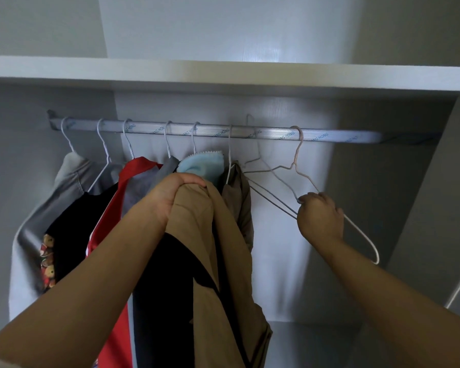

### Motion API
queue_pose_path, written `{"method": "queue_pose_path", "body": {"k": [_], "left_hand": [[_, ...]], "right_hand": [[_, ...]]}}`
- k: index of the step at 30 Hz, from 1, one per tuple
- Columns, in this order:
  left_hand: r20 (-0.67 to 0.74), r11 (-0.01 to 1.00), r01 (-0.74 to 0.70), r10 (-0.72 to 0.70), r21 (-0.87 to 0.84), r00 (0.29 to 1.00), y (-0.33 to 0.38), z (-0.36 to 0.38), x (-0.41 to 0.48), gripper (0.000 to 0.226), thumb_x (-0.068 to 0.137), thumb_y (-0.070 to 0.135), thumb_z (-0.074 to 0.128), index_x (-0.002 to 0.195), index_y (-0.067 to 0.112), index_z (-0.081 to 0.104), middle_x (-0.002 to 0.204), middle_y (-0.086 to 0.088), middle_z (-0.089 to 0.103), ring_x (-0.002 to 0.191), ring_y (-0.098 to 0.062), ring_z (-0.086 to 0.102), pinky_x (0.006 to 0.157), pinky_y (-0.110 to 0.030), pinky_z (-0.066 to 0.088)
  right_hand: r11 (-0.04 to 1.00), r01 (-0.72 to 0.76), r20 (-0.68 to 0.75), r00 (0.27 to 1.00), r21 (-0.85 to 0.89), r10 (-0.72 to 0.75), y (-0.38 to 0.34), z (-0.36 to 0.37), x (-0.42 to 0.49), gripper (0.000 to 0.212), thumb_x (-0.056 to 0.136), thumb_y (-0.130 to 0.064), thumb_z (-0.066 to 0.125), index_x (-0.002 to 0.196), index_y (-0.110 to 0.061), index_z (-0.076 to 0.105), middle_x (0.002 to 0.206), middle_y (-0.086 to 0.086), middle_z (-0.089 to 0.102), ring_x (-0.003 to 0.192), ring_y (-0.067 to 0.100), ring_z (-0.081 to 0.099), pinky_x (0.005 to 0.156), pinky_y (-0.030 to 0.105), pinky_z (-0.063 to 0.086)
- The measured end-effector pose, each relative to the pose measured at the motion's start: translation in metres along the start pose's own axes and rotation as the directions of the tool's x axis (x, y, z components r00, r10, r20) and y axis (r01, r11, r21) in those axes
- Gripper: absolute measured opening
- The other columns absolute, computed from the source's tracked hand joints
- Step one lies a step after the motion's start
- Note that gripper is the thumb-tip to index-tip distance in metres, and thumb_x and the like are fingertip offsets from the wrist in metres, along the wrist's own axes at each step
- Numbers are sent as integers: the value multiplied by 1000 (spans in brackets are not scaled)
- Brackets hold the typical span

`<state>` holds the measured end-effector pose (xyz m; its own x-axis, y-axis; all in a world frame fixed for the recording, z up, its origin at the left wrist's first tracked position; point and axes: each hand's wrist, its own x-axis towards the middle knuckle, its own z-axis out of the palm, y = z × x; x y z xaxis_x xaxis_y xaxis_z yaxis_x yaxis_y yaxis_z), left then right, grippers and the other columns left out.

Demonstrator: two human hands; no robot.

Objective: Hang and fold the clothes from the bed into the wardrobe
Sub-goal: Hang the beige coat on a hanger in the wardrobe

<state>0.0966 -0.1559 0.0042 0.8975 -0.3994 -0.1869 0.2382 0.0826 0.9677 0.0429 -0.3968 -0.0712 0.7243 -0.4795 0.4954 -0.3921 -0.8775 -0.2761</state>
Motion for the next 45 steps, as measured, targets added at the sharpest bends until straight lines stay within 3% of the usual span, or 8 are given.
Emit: {"method": "queue_pose_path", "body": {"k": [3, 13, 23, 32, 36, 40, 43, 45], "left_hand": [[0, 1000, -12, 12, -8, 1000, -4, -5, -3, 9, 88, 0, 48, 83, -3, 54, 54, -12, 60, 37, -14, 59, 36, -20, 48], [70, 995, 28, -35, 99, 997, -23, -19, -49, 21, 90, 5, 48, 72, 3, 58, 49, -6, 63, 56, -19, 60, 36, -18, 47], [167, 961, 143, -185, 235, 969, -73, -28, -118, 23, 91, 11, 50, 71, 2, 54, 56, -11, 61, 53, -22, 59, 36, -20, 45], [268, 979, 201, -196, 6, 943, -103, -14, -167, 35, 87, 34, 61, 64, 8, 65, 55, -7, 61, 44, -16, 60, 41, -23, 52], [243, 990, 62, -92, 128, 966, -111, -7, -178, 28, 94, 29, 52, 73, 13, 62, 68, -7, 56, 62, -15, 53, 44, -16, 49], [291, 924, -125, 15, 361, 956, -122, -1, -186, 31, 93, 25, 54, 68, 18, 69, 88, -6, 62, 80, -17, 57, 67, -25, 48], [377, 887, -194, 25, 419, 926, -124, 0, -195, 39, 93, 22, 54, 58, 25, 73, 86, -4, 66, 82, -17, 61, 70, -24, 49], [421, 846, -247, 29, 472, 906, -124, 0, -201, 40, 93, 22, 54, 58, 27, 73, 84, 2, 68, 81, -12, 61, 69, -19, 48]], "right_hand": [[989, -58, -2, 998, 137, 59, -10, -11, -5, 36, 93, -4, 41, 124, -10, 59, 117, 15, 64, 107, 33, 58, 93, 33, 42], [751, -263, 94, 961, 606, 260, -22, -26, -90, 31, 95, -4, 41, 119, -2, 60, 115, 16, 65, 103, 29, 59, 87, 29, 45], [325, -384, 208, 861, 864, 465, -13, -48, -254, 35, 96, 0, 35, 96, -24, 60, 62, 2, 61, 41, 9, 58, 39, 20, 47], [210, -404, 300, 868, 890, 396, -4, -86, -350, 36, 95, 6, 39, 92, -17, 65, 55, 4, 61, 40, 13, 55, 44, 22, 50], [324, -450, 381, 889, 832, 254, 7, -99, -358, 24, 91, 9, 47, 99, -1, 68, 70, 2, 65, 53, 4, 60, 56, 12, 49], [466, -534, 557, 824, 706, 102, 19, -113, -358, 18, 77, -13, 73, 93, -21, 69, 88, -5, 73, 81, -3, 66, 72, 6, 44], [307, -571, 587, 808, 762, 45, 18, -118, -347, 40, 68, -29, 73, 106, -27, 61, 87, 4, 74, 80, 13, 69, 77, 24, 48], [73, -602, 602, 798, 795, 33, 8, -121, -333, 42, 68, -41, 66, 105, -24, 57, 82, 6, 74, 69, 17, 69, 68, 28, 52]]}}
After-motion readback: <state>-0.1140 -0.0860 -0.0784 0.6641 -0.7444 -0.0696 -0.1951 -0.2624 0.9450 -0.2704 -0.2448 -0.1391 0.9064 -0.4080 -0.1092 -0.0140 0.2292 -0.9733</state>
